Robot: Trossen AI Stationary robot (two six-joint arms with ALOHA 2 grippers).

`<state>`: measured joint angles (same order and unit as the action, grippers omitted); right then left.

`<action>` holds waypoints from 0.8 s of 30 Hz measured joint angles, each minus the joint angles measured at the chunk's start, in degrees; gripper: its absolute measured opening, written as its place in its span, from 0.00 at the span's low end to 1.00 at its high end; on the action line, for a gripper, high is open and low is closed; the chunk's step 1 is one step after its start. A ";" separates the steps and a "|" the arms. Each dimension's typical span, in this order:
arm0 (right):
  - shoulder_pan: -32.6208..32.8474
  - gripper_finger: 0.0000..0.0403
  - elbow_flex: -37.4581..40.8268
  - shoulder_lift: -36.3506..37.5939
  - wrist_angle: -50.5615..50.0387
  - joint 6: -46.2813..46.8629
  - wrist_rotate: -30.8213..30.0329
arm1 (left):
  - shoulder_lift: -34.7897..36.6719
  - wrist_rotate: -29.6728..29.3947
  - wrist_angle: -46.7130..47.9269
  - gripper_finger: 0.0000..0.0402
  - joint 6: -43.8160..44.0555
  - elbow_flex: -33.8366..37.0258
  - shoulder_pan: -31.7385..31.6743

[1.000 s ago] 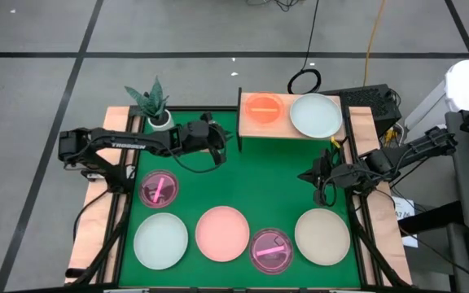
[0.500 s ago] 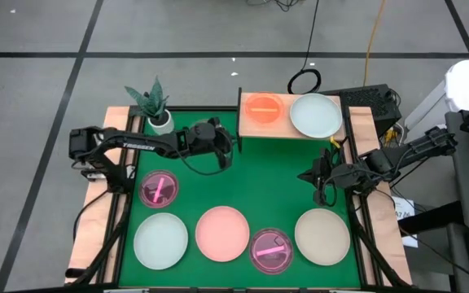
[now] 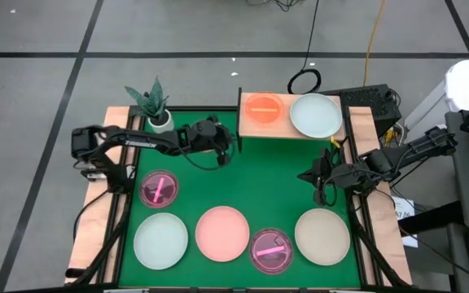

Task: Place and stack plates onto a shelf
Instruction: Adjust the shelf, then stack the small orange plate on top of the small orange plate on the shelf

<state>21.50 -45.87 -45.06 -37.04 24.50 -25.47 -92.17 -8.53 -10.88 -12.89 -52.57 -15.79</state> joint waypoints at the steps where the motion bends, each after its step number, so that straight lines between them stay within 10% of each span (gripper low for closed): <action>1: 0.00 0.00 0.00 0.00 0.15 0.18 0.00 | -0.98 0.11 -1.59 0.17 -0.03 0.02 0.02; 24: -0.01 0.00 0.00 -0.02 1.11 -1.71 0.03 | -3.75 2.11 -3.73 0.17 -1.62 -0.11 0.08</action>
<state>21.49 -45.87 -45.08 -35.93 22.80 -25.44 -95.93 -6.41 -14.61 -14.51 -52.69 -15.71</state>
